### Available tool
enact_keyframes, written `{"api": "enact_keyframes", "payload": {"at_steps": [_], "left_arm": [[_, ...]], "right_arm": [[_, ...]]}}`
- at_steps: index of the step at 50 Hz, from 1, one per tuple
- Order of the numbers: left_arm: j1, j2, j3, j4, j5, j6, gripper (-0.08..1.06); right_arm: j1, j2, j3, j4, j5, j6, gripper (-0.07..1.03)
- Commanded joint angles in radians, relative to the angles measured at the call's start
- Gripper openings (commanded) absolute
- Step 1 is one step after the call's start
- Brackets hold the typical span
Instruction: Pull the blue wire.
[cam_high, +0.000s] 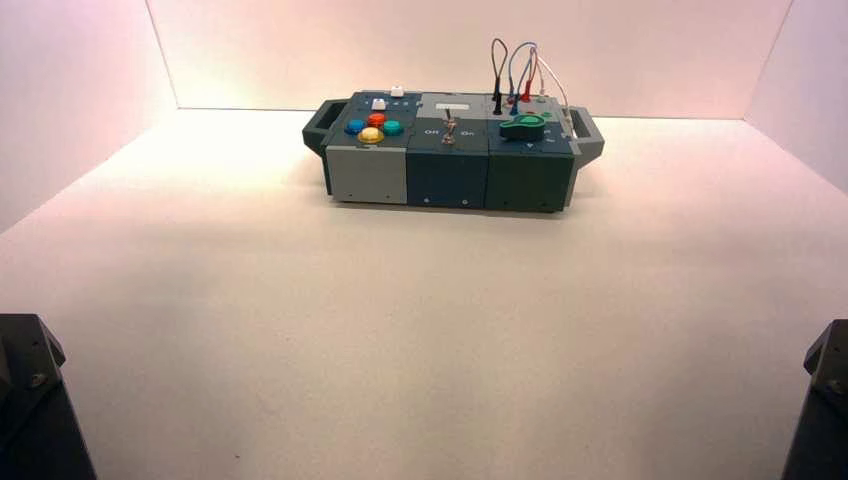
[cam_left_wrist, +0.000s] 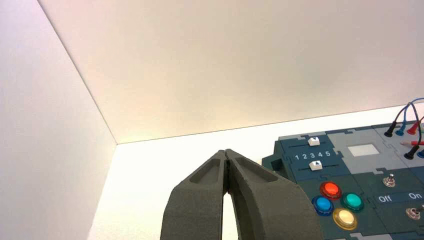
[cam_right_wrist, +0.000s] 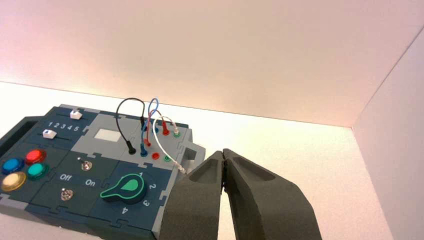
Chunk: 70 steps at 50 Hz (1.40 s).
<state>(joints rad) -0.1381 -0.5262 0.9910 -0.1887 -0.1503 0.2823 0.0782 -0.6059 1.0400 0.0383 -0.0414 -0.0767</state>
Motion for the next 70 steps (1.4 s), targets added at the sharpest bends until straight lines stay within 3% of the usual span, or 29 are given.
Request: {"api": "enact_keyframes", "payload": {"at_steps": [1, 17, 30, 42, 50, 55, 70], "left_arm": [[-0.002, -0.012, -0.015, -0.002, -0.011, 0.003, -0.03], [-0.005, -0.003, -0.015, -0.002, -0.011, 0.003, -0.03], [-0.029, 0.000, -0.026, 0.011, 0.038, 0.014, -0.03], [-0.034, -0.005, -0.077, 0.021, 0.216, 0.034, -0.03], [-0.038, -0.005, -0.123, 0.005, 0.350, 0.031, -0.03], [-0.057, -0.003, -0.135, -0.009, 0.385, 0.029, -0.03], [-0.121, 0.025, -0.172, -0.011, 0.509, 0.028, -0.03]], "right_arm": [[0.008, 0.000, -0.034, 0.000, 0.002, -0.002, -0.02], [0.009, 0.000, -0.034, 0.002, 0.018, 0.000, -0.02], [0.043, 0.049, -0.077, 0.002, 0.130, 0.000, -0.01], [0.075, 0.129, -0.187, 0.011, 0.347, 0.002, -0.01], [0.098, 0.161, -0.250, 0.011, 0.436, -0.008, -0.01], [0.124, 0.172, -0.298, 0.011, 0.486, -0.018, -0.01], [0.195, 0.264, -0.439, 0.023, 0.669, -0.020, -0.02]]}}
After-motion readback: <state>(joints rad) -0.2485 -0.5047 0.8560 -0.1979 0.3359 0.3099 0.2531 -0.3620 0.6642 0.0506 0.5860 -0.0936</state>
